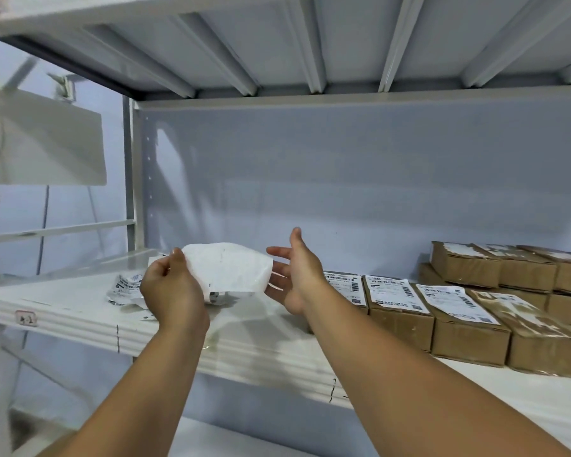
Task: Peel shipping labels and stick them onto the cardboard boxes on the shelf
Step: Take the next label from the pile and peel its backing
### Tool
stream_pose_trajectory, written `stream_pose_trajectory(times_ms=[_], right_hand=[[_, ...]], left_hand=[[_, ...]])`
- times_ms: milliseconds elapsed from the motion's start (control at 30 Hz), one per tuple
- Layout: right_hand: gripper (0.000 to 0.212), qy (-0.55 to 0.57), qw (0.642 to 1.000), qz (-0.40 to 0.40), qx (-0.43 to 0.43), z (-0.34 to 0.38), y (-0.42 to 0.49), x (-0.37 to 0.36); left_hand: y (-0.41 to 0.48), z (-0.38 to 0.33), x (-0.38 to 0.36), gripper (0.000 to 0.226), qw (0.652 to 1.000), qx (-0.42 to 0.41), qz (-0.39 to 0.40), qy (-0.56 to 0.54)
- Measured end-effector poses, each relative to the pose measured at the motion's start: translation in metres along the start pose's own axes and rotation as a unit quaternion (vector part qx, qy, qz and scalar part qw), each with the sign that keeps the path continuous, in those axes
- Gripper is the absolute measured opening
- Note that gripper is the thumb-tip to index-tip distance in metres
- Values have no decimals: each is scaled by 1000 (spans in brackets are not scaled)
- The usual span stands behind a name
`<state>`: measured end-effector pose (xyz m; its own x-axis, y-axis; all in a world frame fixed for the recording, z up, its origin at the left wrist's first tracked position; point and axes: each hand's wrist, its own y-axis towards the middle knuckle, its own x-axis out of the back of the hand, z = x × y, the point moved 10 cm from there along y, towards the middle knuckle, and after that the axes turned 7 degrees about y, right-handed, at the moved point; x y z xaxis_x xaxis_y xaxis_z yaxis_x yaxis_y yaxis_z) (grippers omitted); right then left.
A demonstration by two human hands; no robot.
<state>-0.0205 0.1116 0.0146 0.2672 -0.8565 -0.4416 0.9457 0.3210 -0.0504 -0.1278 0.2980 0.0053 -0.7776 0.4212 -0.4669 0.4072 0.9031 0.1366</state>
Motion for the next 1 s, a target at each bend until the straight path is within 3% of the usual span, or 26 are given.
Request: stream_pose_trajectory(times_ms=[33, 133, 267, 400, 500, 733, 900, 1000], right_hand=[[41, 4, 999, 26, -19, -2, -3, -2], [3, -18, 996, 84, -9, 4, -16, -8], [30, -37, 991, 119, 57, 34, -31, 0], [21, -186, 969, 135, 92, 57, -49, 16], [16, -280, 946, 72, 143, 81, -61, 38], [18, -65, 980, 52, 181, 118, -81, 92], [27, -25, 981, 7, 193, 138, -99, 135], [28, -5, 983, -21, 185, 147, -106, 162]], left_hand=[[0, -4, 0, 26, 1000, -17, -2, 6], [-8, -25, -4, 27, 995, -87, 9, 44], [-29, -51, -17, 26, 985, -152, 58, 64], [-54, -77, -33, 24, 972, -192, 114, 72], [-81, -92, -51, 27, 951, -243, 160, 105], [-169, -103, -105, 32, 859, -332, 340, 193], [-216, -75, -139, 12, 828, -256, 455, 205], [-242, -58, -157, 13, 815, -218, 502, 191]])
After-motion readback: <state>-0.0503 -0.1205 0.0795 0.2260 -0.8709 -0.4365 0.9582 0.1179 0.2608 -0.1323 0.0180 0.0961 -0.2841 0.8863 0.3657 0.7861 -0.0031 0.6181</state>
